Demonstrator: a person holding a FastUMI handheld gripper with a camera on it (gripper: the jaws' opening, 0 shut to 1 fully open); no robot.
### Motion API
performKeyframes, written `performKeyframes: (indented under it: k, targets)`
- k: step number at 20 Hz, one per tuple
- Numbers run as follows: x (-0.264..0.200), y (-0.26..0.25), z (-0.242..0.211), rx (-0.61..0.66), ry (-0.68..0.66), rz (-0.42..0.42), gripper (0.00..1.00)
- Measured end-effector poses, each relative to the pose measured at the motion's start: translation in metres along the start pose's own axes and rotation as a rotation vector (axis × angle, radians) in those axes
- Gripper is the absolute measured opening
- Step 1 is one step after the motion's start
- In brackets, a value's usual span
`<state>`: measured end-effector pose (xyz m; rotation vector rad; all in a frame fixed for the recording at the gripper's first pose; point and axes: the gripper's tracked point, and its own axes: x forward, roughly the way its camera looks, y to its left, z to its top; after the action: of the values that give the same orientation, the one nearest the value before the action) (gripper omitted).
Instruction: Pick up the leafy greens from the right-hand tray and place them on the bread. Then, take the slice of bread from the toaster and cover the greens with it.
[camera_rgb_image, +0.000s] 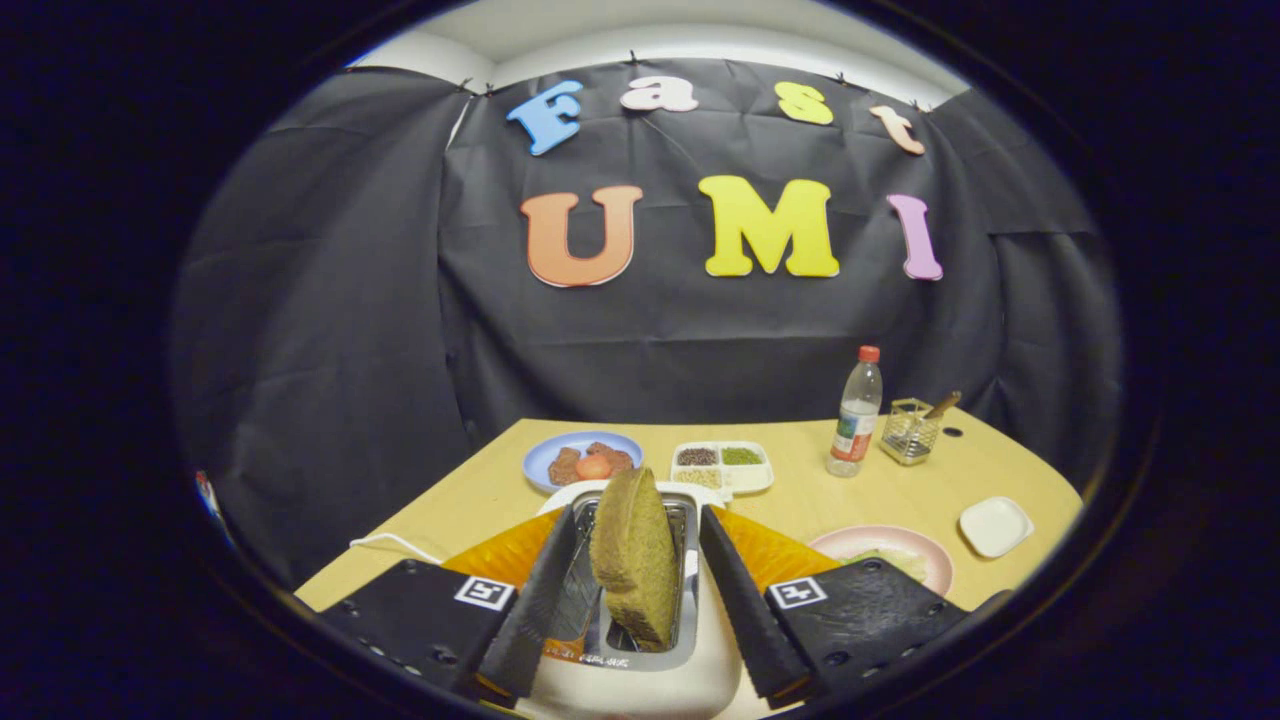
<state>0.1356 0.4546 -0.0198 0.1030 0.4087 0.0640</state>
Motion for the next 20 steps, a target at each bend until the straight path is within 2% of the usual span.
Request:
performKeyframes:
  k: [2, 6, 7, 8, 13, 20]
  targets:
    - [0.004, -0.006, -0.003, 0.002, 0.018, -0.026, 0.50]
    - [0.010, -0.010, -0.005, 0.015, 0.033, -0.028, 0.17]
    - [0.007, -0.010, -0.005, 0.014, 0.030, -0.026, 0.17]
    - [0.005, -0.009, -0.004, 0.014, 0.028, -0.022, 0.11]
    - [-0.012, -0.009, 0.021, 0.032, -0.046, 0.013, 0.11]
    - [-0.052, -0.016, 0.074, 0.116, -0.132, 0.112, 0.11]
